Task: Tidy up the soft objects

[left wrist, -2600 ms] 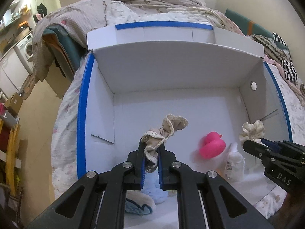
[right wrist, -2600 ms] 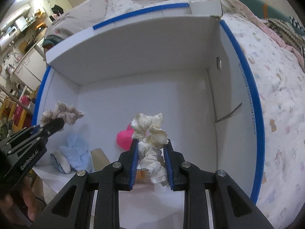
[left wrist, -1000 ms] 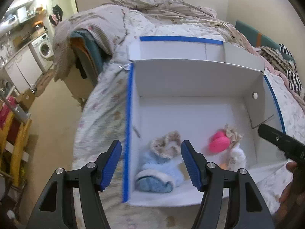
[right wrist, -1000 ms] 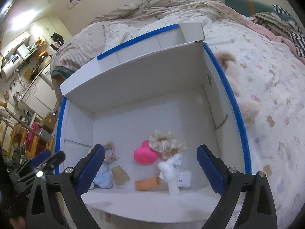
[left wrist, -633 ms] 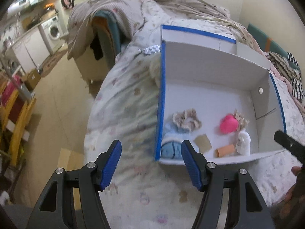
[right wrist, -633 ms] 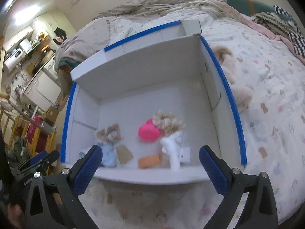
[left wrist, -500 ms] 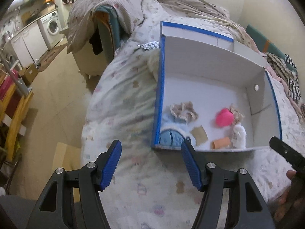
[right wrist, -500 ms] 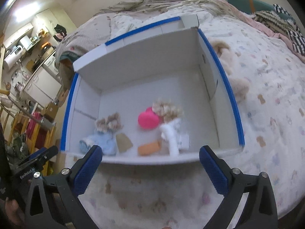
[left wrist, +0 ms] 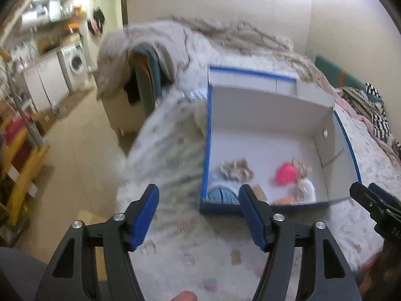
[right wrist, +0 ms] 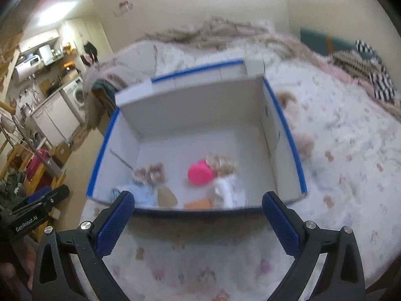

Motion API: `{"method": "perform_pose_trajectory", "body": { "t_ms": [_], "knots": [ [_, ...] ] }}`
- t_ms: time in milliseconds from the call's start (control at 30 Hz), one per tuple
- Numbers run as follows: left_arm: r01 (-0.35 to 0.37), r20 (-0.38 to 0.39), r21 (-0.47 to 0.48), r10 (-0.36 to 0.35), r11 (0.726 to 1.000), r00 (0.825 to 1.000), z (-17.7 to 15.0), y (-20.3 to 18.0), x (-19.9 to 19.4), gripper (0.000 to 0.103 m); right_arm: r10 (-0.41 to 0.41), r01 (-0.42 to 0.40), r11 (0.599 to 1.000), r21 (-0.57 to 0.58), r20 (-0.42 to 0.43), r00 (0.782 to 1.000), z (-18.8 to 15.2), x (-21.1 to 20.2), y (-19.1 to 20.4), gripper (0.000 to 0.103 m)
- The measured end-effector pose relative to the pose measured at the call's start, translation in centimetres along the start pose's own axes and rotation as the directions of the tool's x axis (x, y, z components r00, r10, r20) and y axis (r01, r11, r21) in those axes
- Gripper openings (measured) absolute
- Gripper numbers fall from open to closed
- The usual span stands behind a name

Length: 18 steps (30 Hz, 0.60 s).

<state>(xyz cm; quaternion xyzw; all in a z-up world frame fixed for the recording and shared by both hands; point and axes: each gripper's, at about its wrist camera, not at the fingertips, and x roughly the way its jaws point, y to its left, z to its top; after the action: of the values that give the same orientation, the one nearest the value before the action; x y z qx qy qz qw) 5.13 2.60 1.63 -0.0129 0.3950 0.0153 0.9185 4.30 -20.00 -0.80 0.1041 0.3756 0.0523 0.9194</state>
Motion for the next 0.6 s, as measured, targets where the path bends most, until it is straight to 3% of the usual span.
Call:
{"method": "perform_pose_trajectory", "body": {
  "t_ms": [100,267,433,600],
  "knots": [
    [-0.029,0.086,-0.006,0.029,1.000,0.996,0.2,-0.1,-0.8,0.093,-0.010,0.012,0.999,-0.034,0.050,0.999,0.2,-0.3,0.8,0.103],
    [-0.036,0.099,-0.005,0.036,0.999,0.994,0.5,0.0,-0.7,0.103,-0.036,0.042,0.997,-0.071,0.089,0.995,0.3,-0.4,1.6,0.103],
    [0.054,0.081,-0.047,-0.050,0.997,0.995,0.8,0.7,-0.4,0.103,-0.050,0.058,0.994,-0.087,0.096,0.994,0.4,-0.2,1.8,0.103],
    [0.014,0.082,-0.015,-0.012,1.000,0.997,0.7,0.0,-0.3,0.103,-0.052,0.061,0.994,-0.088,0.096,0.994,0.4,-0.1,2.0,0.103]
  ]
}}
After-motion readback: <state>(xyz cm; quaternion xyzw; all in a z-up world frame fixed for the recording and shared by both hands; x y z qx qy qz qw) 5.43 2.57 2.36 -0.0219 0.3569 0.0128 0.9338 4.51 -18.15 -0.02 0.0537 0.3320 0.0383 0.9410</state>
